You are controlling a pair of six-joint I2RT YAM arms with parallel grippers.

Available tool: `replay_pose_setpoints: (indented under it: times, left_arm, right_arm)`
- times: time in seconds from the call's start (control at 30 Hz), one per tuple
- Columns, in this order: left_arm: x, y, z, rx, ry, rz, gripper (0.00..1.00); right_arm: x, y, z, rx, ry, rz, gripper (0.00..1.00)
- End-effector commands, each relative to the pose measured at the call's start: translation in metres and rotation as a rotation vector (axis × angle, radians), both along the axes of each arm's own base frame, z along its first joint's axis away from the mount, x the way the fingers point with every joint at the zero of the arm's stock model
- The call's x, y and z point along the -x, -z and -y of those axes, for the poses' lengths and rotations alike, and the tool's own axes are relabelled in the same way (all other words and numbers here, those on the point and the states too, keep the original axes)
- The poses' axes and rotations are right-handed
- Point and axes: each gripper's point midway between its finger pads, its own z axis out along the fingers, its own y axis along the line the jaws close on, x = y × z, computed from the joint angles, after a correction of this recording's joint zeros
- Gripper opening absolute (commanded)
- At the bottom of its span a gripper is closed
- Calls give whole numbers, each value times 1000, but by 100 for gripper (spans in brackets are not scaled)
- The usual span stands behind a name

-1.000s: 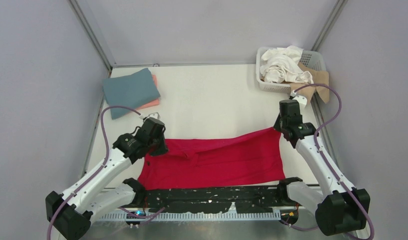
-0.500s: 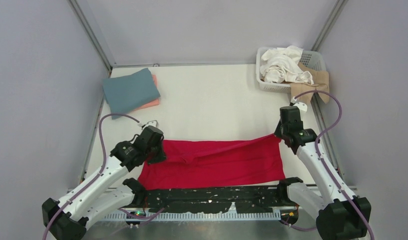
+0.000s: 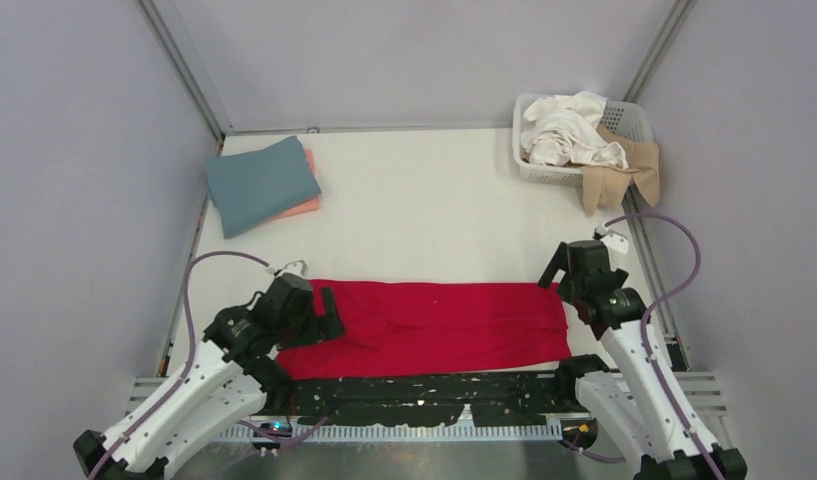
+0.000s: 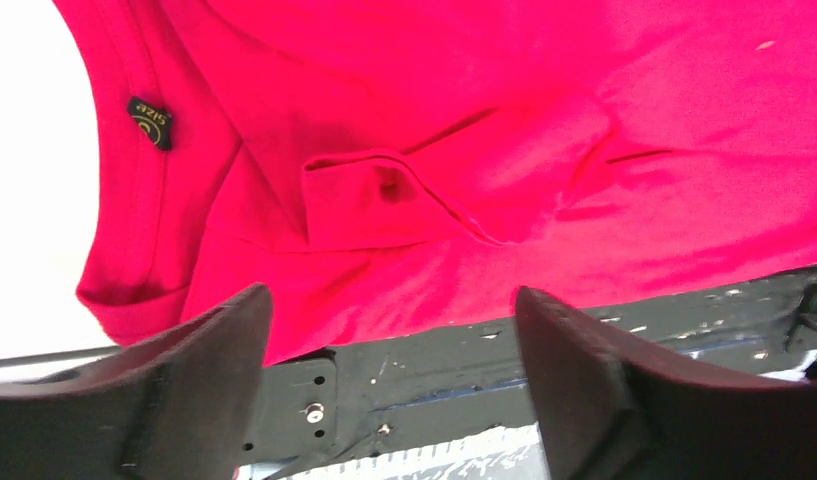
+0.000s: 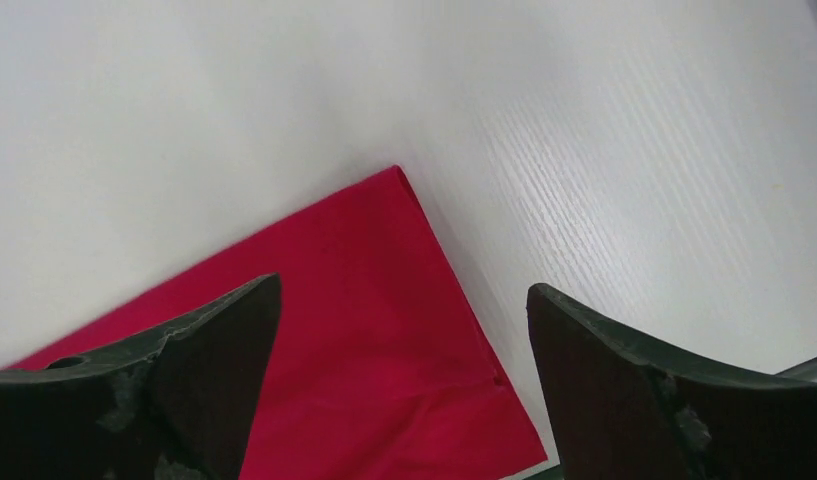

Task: Fold and stack the t-shirts
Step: Fold the other side of the tshirt into a rectangle

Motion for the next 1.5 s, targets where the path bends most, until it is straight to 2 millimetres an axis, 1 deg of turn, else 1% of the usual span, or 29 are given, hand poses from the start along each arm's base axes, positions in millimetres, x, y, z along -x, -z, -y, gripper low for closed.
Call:
replay_pose_setpoints:
  times: [0.0,0.03,0.07,0.1,0.13,0.17,0.2,0.23,0.27,0.3,0.33,0.37,0.4,0.43,0.47,0.53,0.6,0.73,0.83,0.93,1.0,1.03,1.07,1.13,1.2,1.27,1.33,1.4,1.47]
  left_arm:
    - [1,-21,7,86,34,82,99]
    - [-3,-28,14,115,60,108,100]
    - [-6,-35,22,147,90,127,100]
    - [-9,-43,32,184,127,145,100]
    - [-16,-49,40,205,143,168,100]
    - [-25,-57,45,216,141,198,100]
    - [-36,-64,51,222,139,226,100]
    - [-46,-70,58,226,143,247,99]
    - [-54,-75,65,226,157,249,100]
    - [-62,-78,71,218,162,248,100]
    - [-69,-78,76,206,165,235,100]
    - [-75,-74,81,190,172,218,100]
    - [-79,-65,86,165,176,185,100]
    - [-82,-56,88,140,181,150,100]
    - [-82,-46,89,116,188,108,99]
    - [-75,-26,91,80,196,22,100]
    - [-61,-7,89,51,204,-59,100]
    - [-21,22,68,-32,196,-175,99]
    - [15,28,60,-12,230,-240,100]
    - [48,20,67,93,325,-265,100]
    - [61,12,73,154,383,-249,100]
    - [61,9,73,171,382,-232,100]
    - [59,4,73,182,383,-203,100]
    - [43,-7,76,193,369,-105,100]
    - [18,-19,72,141,306,3,100]
    - [-7,-23,61,37,204,52,99]
    - [-24,-21,61,12,130,31,100]
    - [-42,-10,66,24,83,4,99]
    - [-62,1,65,18,22,-34,100]
  right_arm:
    - [-16,-61,8,-2,60,275,97]
    - [-24,-76,5,-14,39,356,96]
    - [-28,-78,-2,-41,7,378,95]
    - [-35,-87,-13,-74,-54,425,95]
    - [-38,-86,-21,-94,-95,435,95]
    - [-46,-89,-36,-131,-181,455,95]
    - [-49,-84,-46,-156,-228,446,95]
    - [-55,-82,-66,-215,-326,438,95]
    - [-56,-74,-76,-249,-365,415,95]
    - [-59,-67,-95,-321,-433,387,95]
    - [-64,-54,-104,-359,-452,352,95]
    - [-60,-47,-117,-403,-499,323,95]
    - [-61,-31,-122,-423,-501,278,95]
    - [-59,-24,-128,-430,-517,252,95]
    - [-58,-11,-129,-430,-511,204,95]
    - [-55,5,-130,-423,-502,156,95]
    - [-56,12,-127,-413,-486,138,95]
    - [-55,18,-124,-389,-489,121,95]
    - [-56,20,-120,-357,-490,111,95]
    - [-57,22,-115,-330,-478,109,95]
    - [-57,21,-114,-323,-481,114,95]
    - [-57,20,-114,-320,-482,116,95]
    - [-57,20,-113,-318,-482,119,95]
    - [-58,19,-114,-318,-486,127,95]
    - [-56,19,-114,-319,-491,125,95]
    - [-54,19,-114,-323,-487,117,95]
    - [-48,21,-113,-322,-486,102,95]
    - [-44,22,-113,-309,-493,95,95]
    - [-40,24,-111,-288,-498,88,95]
